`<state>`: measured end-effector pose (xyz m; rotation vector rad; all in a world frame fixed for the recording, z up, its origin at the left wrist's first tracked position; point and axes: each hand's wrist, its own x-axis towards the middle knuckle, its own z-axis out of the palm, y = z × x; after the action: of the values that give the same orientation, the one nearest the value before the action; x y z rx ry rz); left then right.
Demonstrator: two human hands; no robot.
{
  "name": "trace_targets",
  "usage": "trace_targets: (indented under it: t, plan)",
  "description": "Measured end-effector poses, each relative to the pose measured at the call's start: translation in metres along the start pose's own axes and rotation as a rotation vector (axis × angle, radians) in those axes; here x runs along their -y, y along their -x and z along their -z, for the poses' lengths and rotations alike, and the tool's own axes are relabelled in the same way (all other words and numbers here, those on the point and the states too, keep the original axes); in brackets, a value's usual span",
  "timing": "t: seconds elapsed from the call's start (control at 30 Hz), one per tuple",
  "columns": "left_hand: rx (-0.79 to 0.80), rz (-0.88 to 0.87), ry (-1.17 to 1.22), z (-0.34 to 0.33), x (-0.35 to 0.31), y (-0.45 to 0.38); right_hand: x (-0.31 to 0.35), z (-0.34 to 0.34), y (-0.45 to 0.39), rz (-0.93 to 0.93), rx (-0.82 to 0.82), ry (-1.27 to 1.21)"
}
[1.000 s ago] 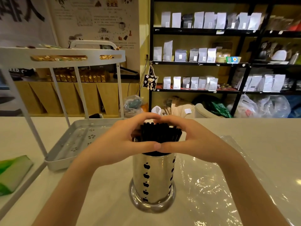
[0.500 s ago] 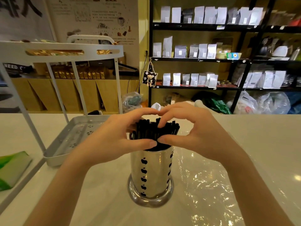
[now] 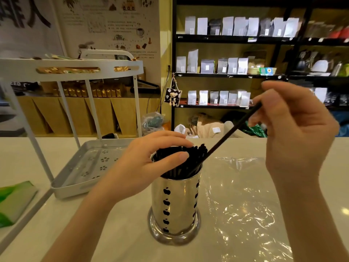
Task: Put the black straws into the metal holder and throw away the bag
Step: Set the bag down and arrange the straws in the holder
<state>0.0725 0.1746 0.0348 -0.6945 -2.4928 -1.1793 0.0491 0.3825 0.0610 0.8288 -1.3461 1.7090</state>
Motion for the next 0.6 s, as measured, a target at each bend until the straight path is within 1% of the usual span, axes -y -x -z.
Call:
trace_targets:
  t: [0.1, 0.2, 0.27, 0.33, 0.43, 0.5, 0.6]
  plan:
    - [-0.046, -0.035, 0.049, -0.001, -0.003, 0.000, -0.002, 0.007, -0.005, -0.069, -0.217, -0.091]
    - [-0.082, -0.103, 0.051, -0.003, -0.005, 0.003, -0.007, 0.014, -0.009, -0.171, -0.368, -0.164]
    - [-0.164, -0.134, 0.080, -0.001, -0.008, 0.004, -0.011, 0.016, -0.011, -0.258, -0.431, -0.226]
    - [-0.267, -0.159, 0.116, 0.005, -0.012, 0.004, -0.014, 0.015, -0.011, -0.330, -0.427, -0.272]
    - [-0.383, -0.183, 0.177, 0.015, -0.019, 0.006, -0.021, 0.009, -0.007, -0.412, -0.367, -0.309]
    - [-0.455, -0.180, 0.239, 0.018, -0.024, 0.005, -0.024, 0.004, -0.003, -0.455, -0.271, -0.306]
    - [-0.610, -0.170, 0.341, 0.024, -0.028, 0.000, -0.027, -0.004, 0.004, -0.511, -0.067, -0.246]
